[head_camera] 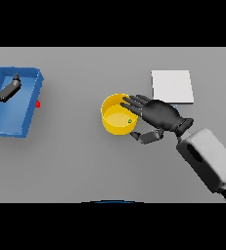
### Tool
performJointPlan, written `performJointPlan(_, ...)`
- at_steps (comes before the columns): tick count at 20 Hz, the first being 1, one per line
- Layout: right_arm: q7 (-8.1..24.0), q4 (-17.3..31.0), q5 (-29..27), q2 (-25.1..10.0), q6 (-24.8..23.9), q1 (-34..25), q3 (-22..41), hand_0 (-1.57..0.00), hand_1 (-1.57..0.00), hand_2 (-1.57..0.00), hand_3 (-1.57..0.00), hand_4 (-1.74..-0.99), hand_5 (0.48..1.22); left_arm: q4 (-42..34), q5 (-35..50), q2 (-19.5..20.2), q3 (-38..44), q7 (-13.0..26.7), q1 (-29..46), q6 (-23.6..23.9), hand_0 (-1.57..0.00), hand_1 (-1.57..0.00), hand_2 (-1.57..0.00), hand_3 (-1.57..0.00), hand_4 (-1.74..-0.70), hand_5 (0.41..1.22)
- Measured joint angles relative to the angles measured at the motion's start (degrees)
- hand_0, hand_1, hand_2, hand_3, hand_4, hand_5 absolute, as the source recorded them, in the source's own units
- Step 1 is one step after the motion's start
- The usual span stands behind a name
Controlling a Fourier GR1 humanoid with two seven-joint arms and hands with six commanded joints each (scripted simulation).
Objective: Pick up the red beaker and tilt it to pour out 1 green nut into yellow bowl. Pick up the yellow bowl and place it on the metallic measuring scale.
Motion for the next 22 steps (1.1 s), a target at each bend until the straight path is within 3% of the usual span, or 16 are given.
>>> performJointPlan(5, -2.6, 6.1, 4.6, 0.8, 3.1, -5.9, 6.0, 0.0, 0.0, 0.0, 0.0, -1.218, 0.72, -1.3, 0.4, 0.5, 0.3, -1.5, 1.7, 0.7, 0.0, 0.0, 0.0, 0.0, -0.75, 0.704)
performJointPlan(12, -2.3, 14.6, 6.3, 5.1, 6.4, -11.9, 9.9, 0.0, 0.0, 0.0, 0.0, -1.255, 0.733, -0.9, 0.1, 0.6, 0.1, -1.0, 1.2, 0.5, 0.0, 0.0, 0.0, 0.0, -0.74, 0.699)
performJointPlan(16, -3.3, 16.8, 7.3, 5.4, 7.2, -13.9, 11.3, 0.0, 0.0, 0.0, 0.0, -1.261, 0.736, -1.3, 0.4, 1.2, 0.5, -1.8, 2.2, 0.8, 0.0, 0.0, 0.0, 0.0, -0.74, 0.698)
performJointPlan(22, -1.3, 20.9, 6.9, 7.3, 10.7, -16.3, 11.6, 0.0, 0.0, -0.01, -0.05, -1.285, 0.753, -0.3, 1.1, 1.4, 0.8, -1.5, 1.8, -0.3, 0.0, 0.0, 0.0, 0.0, -0.74, 0.697)
